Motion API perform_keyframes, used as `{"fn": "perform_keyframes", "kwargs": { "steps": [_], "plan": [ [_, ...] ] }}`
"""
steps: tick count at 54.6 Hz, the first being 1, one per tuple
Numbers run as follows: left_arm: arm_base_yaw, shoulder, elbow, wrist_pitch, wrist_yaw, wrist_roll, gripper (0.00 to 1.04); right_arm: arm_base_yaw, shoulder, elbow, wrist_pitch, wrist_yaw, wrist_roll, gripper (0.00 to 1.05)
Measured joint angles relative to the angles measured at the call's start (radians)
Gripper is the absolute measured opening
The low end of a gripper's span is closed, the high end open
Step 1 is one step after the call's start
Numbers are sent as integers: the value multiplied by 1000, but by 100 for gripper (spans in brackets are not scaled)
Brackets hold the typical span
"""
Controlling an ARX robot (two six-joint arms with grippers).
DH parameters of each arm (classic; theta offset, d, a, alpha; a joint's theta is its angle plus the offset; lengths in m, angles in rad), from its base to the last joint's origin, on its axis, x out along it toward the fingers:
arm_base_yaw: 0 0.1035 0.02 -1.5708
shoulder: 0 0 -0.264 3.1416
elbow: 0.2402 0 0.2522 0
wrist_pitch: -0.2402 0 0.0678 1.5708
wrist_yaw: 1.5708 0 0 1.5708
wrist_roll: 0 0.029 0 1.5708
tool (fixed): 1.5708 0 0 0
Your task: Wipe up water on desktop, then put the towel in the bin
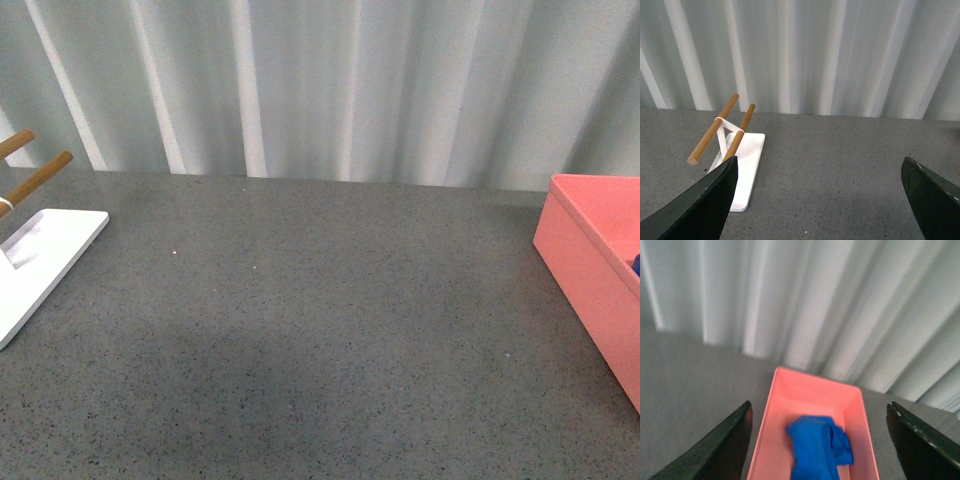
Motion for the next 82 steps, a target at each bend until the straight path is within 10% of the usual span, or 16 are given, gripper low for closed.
{"fn": "perform_keyframes", "kwargs": {
  "steps": [19, 35, 73, 82],
  "plan": [
    [0, 0, 0, 0, 0, 0, 98, 224, -265, -338, 182, 250, 316, 4],
    [0, 0, 0, 0, 2, 0, 98, 404, -371, -433, 179, 417, 321, 3],
    [0, 0, 0, 0, 0, 0, 98, 409, -615, -513, 36, 425, 324, 3],
    [0, 0, 0, 0, 0, 0, 98, 409, -615, -513, 36, 426, 323, 28]
  ]
}}
